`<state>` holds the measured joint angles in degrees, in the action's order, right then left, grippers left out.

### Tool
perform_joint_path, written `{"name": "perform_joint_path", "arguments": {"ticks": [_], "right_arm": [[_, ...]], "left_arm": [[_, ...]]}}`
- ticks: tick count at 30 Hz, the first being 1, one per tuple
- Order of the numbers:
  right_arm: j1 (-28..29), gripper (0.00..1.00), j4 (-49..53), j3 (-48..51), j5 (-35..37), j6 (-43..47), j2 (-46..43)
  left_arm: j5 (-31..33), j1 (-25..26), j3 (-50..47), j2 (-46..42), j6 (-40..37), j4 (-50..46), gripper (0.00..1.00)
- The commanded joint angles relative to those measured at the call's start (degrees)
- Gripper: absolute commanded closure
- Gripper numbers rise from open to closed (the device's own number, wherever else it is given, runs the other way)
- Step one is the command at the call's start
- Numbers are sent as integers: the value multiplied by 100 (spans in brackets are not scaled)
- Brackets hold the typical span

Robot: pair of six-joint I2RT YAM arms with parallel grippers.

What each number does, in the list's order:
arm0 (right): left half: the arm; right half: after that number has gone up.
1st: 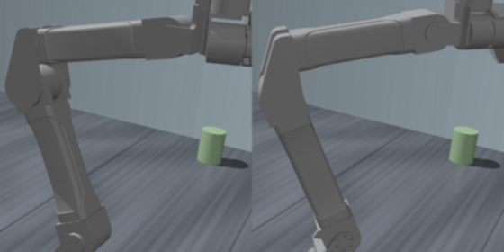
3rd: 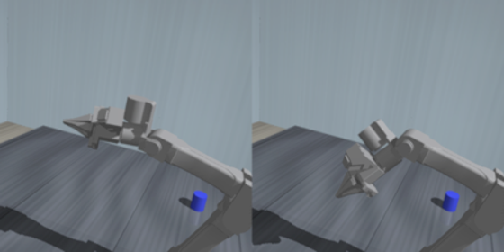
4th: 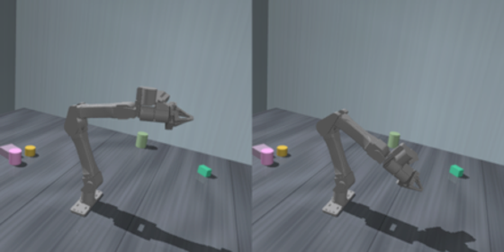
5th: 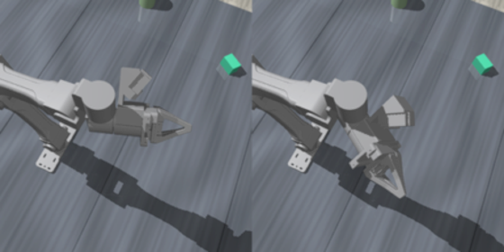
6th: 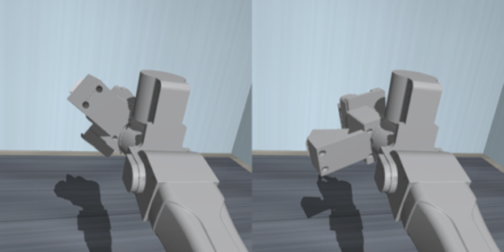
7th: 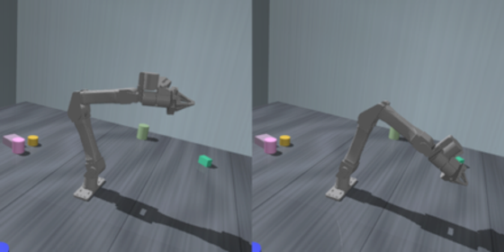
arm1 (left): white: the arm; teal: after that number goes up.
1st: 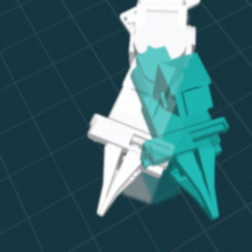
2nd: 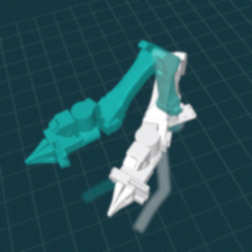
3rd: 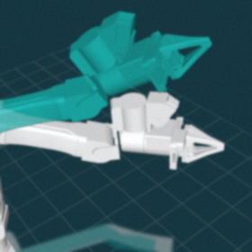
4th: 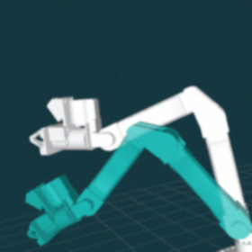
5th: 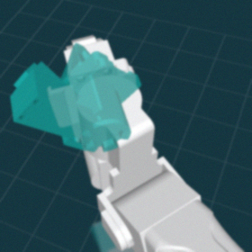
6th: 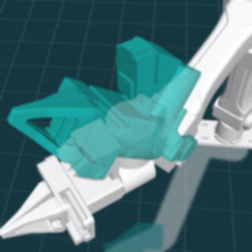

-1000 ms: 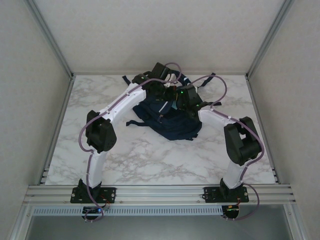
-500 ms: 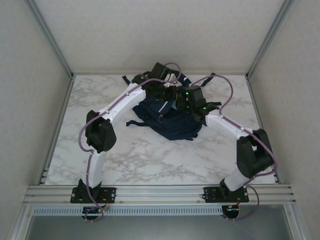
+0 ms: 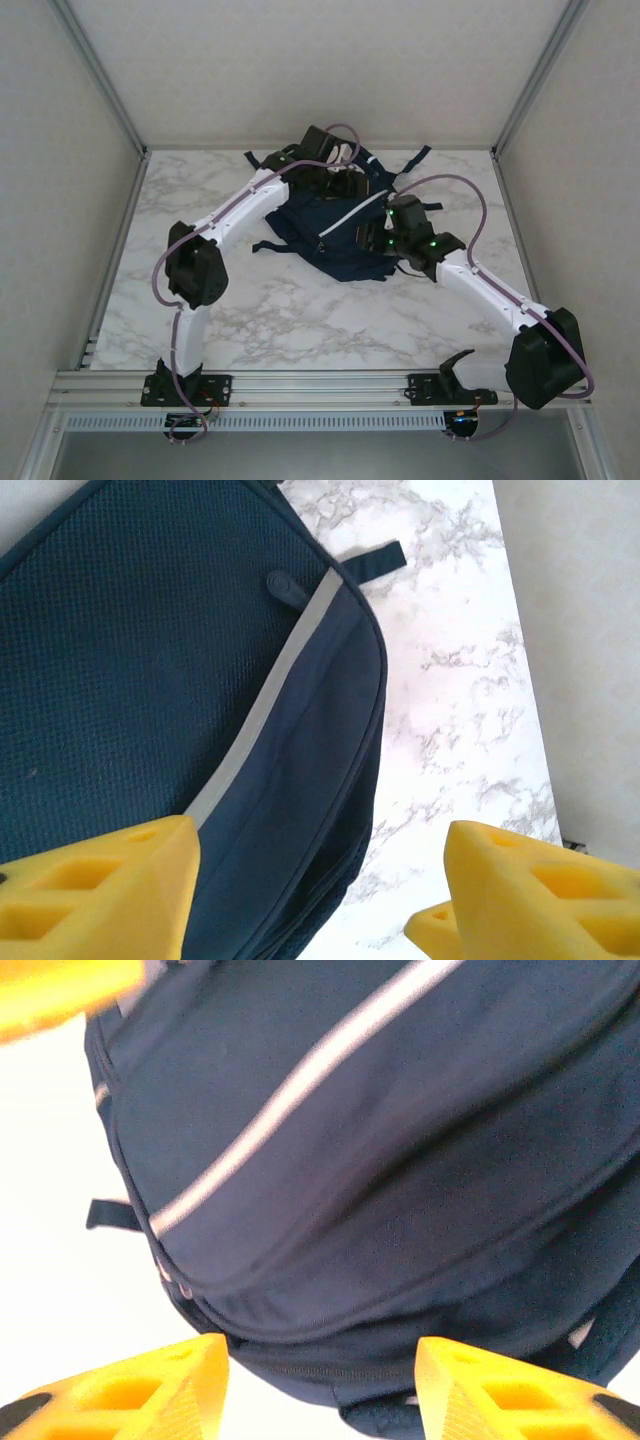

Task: Pack the student bag

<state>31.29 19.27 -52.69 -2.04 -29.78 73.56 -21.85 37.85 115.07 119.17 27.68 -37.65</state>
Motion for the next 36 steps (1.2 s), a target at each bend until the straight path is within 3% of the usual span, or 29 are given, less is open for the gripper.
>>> {"name": "perform_joint_path", "arguments": {"ticks": [1, 12, 18, 27, 36], "right_arm": [[320, 46, 62, 213, -100, -544, -107], [1584, 42, -282, -287, 1309, -2239, 940], [2033, 41, 86, -1175, 1910, -2676, 1839], [2158, 44, 475, -2092, 2227, -3201, 2985], [2171, 64, 1569, -2970, 3043, -3556, 3888]], "left_arm": [[45, -225, -721, -777, 222, 529, 31], [-53, -1221, -3518, -1740, 958, 1949, 30], [-32, -1327, -3764, -1512, 891, 2241, 30], [-135, -1332, -3798, -1060, 948, 2635, 39], [-241, -1331, -3961, -1053, 1010, 2780, 42]]}}
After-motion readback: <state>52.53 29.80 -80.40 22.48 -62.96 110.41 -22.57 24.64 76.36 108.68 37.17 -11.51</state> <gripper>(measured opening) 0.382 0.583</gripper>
